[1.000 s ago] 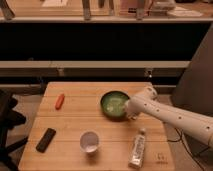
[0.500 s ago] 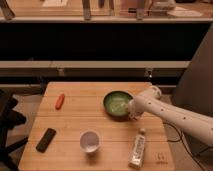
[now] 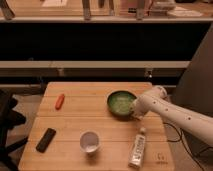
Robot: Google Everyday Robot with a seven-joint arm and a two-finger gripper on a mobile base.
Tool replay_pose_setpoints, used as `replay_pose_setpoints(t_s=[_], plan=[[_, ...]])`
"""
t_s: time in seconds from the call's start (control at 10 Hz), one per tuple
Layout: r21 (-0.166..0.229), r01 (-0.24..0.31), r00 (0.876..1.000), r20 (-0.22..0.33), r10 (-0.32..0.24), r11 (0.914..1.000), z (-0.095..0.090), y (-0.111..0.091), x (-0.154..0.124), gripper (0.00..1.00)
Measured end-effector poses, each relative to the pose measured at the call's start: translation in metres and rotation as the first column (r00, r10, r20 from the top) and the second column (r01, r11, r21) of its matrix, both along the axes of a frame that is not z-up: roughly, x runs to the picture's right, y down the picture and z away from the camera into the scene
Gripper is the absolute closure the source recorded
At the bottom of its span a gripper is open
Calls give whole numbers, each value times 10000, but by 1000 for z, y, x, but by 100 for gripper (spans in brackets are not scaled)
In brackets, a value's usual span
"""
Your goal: Drag the ceramic bowl in a circle
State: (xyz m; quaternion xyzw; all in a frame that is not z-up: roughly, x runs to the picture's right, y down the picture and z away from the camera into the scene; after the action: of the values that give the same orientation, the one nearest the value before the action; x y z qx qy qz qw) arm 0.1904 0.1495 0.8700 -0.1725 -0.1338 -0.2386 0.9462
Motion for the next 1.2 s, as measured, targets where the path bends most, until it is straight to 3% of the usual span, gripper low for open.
replay_pose_setpoints(t_s=[0.3,0.7,1.2], plan=[[-26,-235,9996,-158,235,9997,-1,-1,1,100],[-28,-496,9981,-357,495,9988,-1,-2,27,100],[-30,-600,9971,-469,598,9982,1,-5,25,100]])
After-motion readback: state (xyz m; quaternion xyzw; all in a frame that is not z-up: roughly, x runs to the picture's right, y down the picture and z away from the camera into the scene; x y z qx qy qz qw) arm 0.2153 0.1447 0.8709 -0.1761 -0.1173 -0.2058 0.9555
